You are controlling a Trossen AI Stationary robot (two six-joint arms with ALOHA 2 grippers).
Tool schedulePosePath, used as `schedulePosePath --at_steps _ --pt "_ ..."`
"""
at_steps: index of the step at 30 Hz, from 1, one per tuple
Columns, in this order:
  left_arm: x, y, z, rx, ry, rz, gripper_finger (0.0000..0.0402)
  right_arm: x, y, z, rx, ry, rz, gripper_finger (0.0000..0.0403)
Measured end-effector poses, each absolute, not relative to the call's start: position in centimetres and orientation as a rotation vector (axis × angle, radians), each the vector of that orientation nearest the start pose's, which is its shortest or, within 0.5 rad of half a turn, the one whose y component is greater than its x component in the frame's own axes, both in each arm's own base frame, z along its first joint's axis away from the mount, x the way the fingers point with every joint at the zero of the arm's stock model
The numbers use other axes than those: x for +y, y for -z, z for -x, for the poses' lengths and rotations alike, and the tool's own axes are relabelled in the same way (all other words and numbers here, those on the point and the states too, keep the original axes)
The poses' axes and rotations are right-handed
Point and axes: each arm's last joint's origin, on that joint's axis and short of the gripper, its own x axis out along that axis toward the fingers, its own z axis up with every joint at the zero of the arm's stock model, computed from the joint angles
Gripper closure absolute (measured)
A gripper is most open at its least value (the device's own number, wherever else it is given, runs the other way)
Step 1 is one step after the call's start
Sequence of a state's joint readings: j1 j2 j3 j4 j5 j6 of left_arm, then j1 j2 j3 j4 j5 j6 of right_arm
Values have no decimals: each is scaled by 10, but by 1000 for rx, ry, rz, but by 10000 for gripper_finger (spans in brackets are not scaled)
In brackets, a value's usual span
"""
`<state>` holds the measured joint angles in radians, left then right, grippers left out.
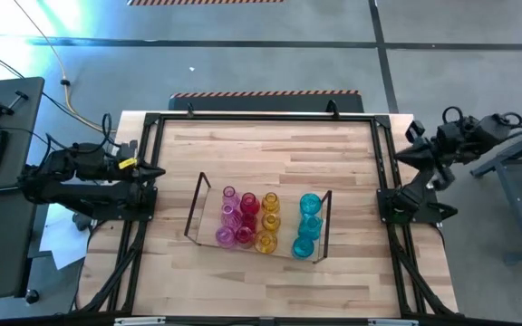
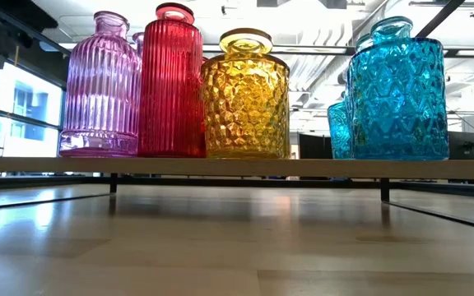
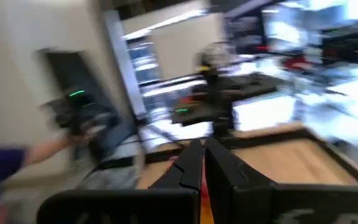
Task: Sort vases onto shelf
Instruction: Return to Home Position
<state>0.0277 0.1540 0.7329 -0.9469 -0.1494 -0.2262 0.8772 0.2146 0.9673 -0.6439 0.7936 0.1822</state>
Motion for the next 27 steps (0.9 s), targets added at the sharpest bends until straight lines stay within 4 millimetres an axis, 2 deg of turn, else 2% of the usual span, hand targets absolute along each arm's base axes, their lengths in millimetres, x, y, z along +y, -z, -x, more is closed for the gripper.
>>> schedulePosePath --at_steps 3,7,13,19,27 --pt "4 -299 -27 315 -173 181 401 -21 -385 -6 -106 -234 -218 402" --pt "6 -307 -45 286 -210 96 401 -22 -391 -1 -184 -339 -166 402" --pt "12 -305 -81 405 -382 -22 401 -31 -389 4 -204 -263 -149 402" --pt "13 -307 -114 414 -340 -119 401 -47 -385 15 -250 -241 -176 402" --pt "16 -313 -122 363 -351 -185 401 -61 -374 18 -218 -251 -197 402"
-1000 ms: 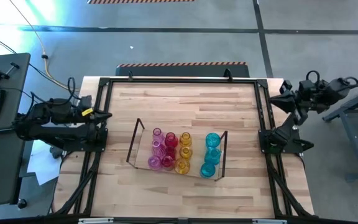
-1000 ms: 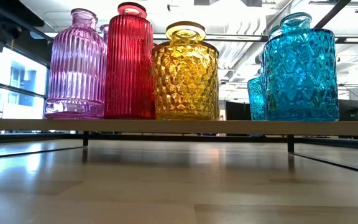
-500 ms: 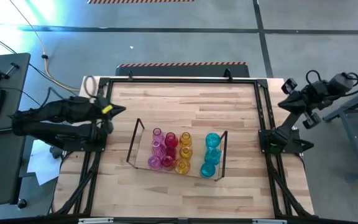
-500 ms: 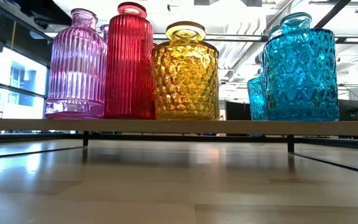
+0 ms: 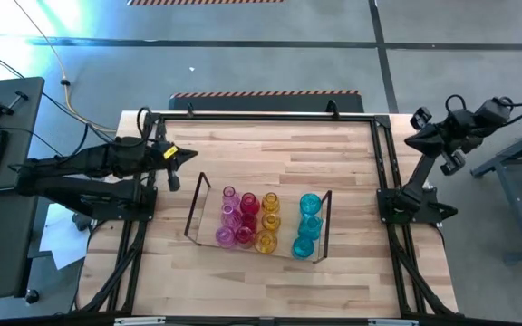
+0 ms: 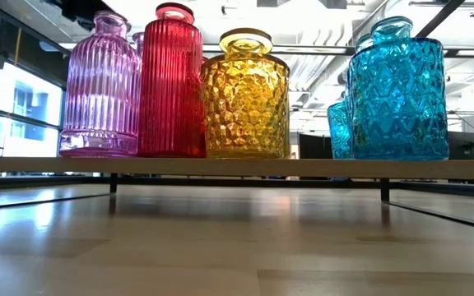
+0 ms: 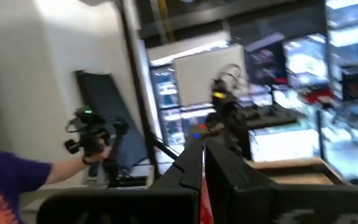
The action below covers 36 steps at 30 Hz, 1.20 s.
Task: Sort vases onto shelf
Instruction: Return to Home Position
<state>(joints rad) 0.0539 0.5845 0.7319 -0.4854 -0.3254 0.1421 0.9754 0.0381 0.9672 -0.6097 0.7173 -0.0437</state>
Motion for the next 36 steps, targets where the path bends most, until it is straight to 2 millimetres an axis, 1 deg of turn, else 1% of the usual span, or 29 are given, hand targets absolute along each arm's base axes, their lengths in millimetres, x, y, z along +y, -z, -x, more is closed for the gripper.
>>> schedulePosePath --at_steps 2,5,8,10,13,15,18,20,22,25,28,30,32,36 --pt "21 -311 -119 383 -406 -166 401 -64 -371 17 -190 -192 -232 402" --pt "29 -305 -109 454 -537 -125 401 -70 -366 16 -153 -117 -297 402" --pt "34 -301 -98 505 -596 -80 401 -71 -361 14 -126 -153 -276 402" --pt "36 -300 -89 511 -623 -50 401 -71 -361 12 -125 -146 -275 402" --pt "36 -301 -75 491 -671 -31 401 -75 -362 12 -134 -107 -266 402" --pt "35 -302 -65 458 -702 -23 401 -75 -363 11 -141 -140 -217 402" --pt "30 -303 -49 413 -703 -2 401 -70 -362 10 -159 -358 -129 402" --pt "26 -300 -38 408 -704 16 401 -66 -359 9 -155 -505 -93 402" --pt "22 -301 -29 361 -714 32 401 -63 -354 7 -110 -580 -107 402" --pt "17 -302 -19 296 -698 45 401 -56 -342 0 -17 -567 -147 402" --pt "14 -301 -12 254 -678 59 401 -44 -328 -6 78 -621 -184 402" --pt "13 -301 -10 239 -664 73 401 -36 -322 -8 116 -651 -233 402" --pt "12 -301 -10 231 -663 84 401 -27 -318 -11 124 -667 -280 402" --pt "12 -301 -10 231 -663 91 401 -8 -312 -16 59 -651 -284 402"
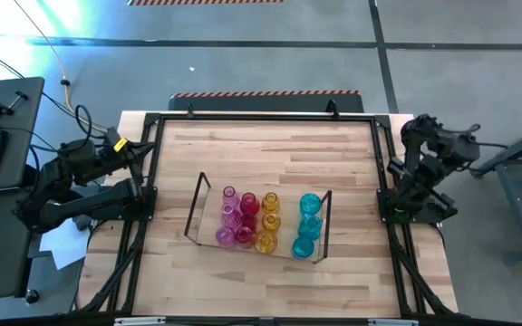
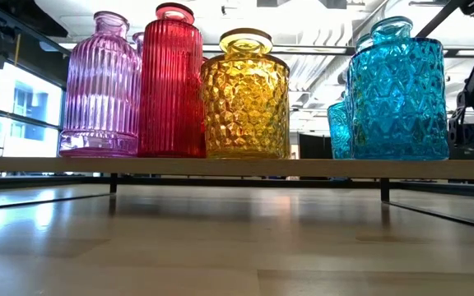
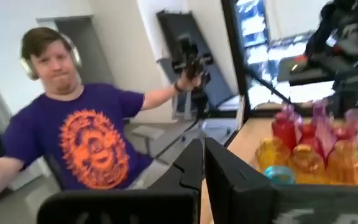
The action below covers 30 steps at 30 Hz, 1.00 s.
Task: Sort vases onto shelf
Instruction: Return to Home Position
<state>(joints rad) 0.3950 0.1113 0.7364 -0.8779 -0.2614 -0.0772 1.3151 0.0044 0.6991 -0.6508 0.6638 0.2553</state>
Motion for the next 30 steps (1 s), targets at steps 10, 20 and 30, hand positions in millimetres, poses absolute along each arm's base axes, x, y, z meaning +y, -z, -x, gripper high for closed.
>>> schedulePosePath --at_steps 10,20,30 --pt "12 -301 -11 229 -646 110 401 20 -301 -24 -182 -602 -70 402" --pt "10 -300 -13 226 -573 154 401 10 -307 -27 -199 -325 88 402" --pt "10 -299 -13 223 -575 164 401 -20 -344 -21 -271 -135 -85 402"
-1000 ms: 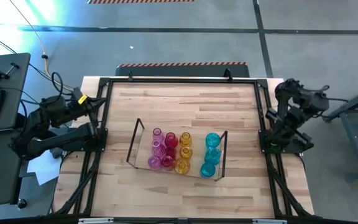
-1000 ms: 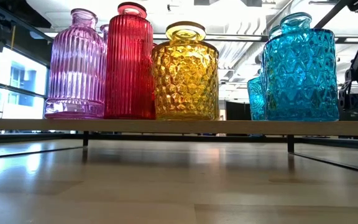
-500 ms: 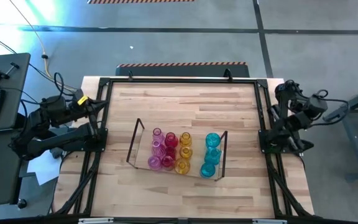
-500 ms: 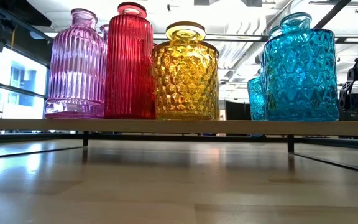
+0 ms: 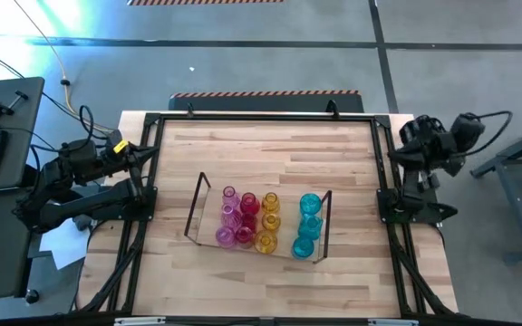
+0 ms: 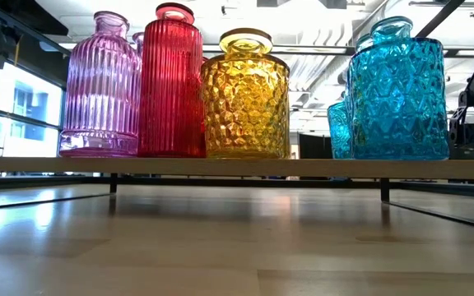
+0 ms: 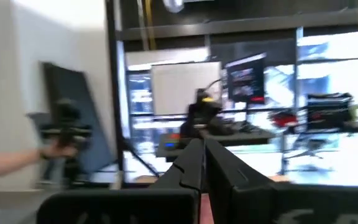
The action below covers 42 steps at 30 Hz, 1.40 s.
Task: Sort vases onto shelf
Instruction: Return to Home Position
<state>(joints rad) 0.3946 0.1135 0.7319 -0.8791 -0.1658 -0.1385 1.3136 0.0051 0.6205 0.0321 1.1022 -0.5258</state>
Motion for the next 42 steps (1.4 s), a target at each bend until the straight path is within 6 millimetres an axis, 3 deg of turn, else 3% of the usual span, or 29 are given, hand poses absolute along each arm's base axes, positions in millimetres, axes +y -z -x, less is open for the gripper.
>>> schedulePosePath --at_steps 3,7,13,17,20,24,31,34,38,42 --pt "10 -299 -13 218 -577 182 401 -27 -349 -21 -254 -30 -38 402" --pt "10 -299 -13 215 -578 193 401 -42 -358 -18 -237 86 -105 402" --pt "10 -299 -13 215 -579 196 401 -58 -384 -17 -332 6 -133 402" --pt "10 -299 -12 224 -579 190 401 -64 -420 -20 -294 -62 -246 402" --pt "10 -299 -12 227 -581 181 401 -52 -454 -20 -362 -176 -252 402" --pt "10 -299 -12 227 -582 180 401 -21 -498 -21 -418 -331 -93 402" --pt "10 -299 -12 227 -581 178 401 18 -552 -31 -150 -6 39 402" --pt "10 -299 -12 228 -577 172 401 24 -567 -33 -128 48 43 402" --pt "10 -299 -13 227 -576 171 401 24 -570 -35 5 216 53 402" --pt "10 -299 -12 224 -578 188 401 30 -568 -36 -40 152 60 402"
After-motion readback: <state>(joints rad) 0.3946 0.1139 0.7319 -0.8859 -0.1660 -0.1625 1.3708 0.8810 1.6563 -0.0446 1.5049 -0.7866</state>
